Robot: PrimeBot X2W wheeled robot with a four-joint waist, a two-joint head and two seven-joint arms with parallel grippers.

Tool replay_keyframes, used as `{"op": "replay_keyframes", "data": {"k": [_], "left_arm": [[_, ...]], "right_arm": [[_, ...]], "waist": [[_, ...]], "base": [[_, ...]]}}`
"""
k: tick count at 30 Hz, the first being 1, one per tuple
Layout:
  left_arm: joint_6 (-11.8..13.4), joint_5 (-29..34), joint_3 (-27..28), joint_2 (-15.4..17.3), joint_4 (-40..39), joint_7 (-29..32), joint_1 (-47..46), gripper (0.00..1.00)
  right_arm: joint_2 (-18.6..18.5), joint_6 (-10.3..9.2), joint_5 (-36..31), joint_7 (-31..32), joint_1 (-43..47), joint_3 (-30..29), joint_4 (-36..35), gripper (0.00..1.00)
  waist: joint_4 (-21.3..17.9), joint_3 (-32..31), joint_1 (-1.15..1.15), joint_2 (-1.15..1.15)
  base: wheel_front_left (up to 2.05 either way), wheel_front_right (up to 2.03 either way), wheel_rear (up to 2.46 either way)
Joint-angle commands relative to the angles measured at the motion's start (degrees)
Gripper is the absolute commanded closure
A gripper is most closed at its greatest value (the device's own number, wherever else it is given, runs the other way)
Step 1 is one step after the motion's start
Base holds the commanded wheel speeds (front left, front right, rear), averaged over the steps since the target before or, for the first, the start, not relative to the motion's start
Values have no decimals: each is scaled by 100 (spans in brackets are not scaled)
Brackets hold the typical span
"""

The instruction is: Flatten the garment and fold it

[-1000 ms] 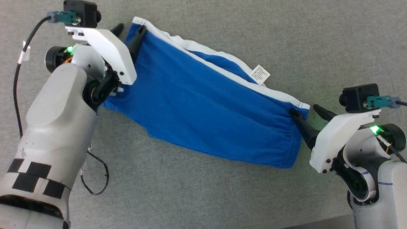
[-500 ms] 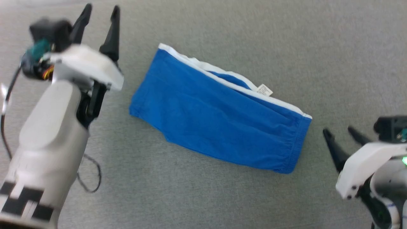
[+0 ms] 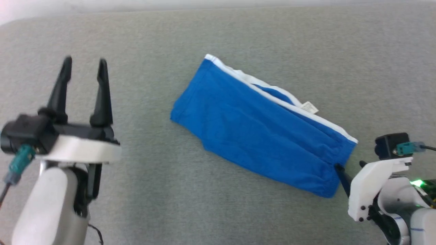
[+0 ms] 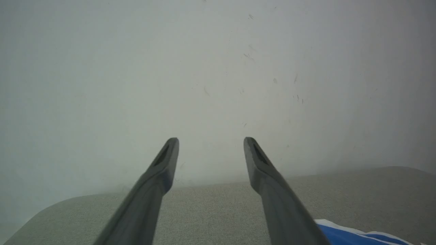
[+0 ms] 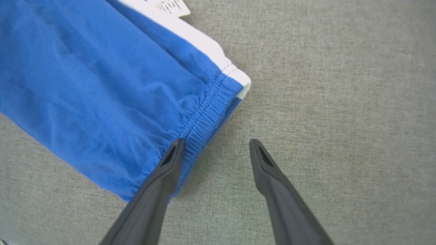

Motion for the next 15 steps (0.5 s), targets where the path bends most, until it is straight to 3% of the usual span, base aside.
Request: {"op": "replay_keyframes", "data": {"k": [1, 13, 15], "left_arm": [[-62, 82, 75, -70, -78, -25, 144, 0], [-449, 408, 493, -693, 44, -25, 901, 0], [-520, 454, 525, -761, 81, -26, 928, 0]], "right_arm": [[2, -10, -30, 4, -119, 24, 113, 0], [3, -10, -120, -142, -583, 210, 1713, 0], [3, -10, -90, -125, -614, 272, 1927, 73]], "waist": [[153, 33, 1, 0], [289, -29, 1, 0], [308, -37, 1, 0]], "base": [[0, 0, 0], [0, 0, 0], [0, 0, 0]]}}
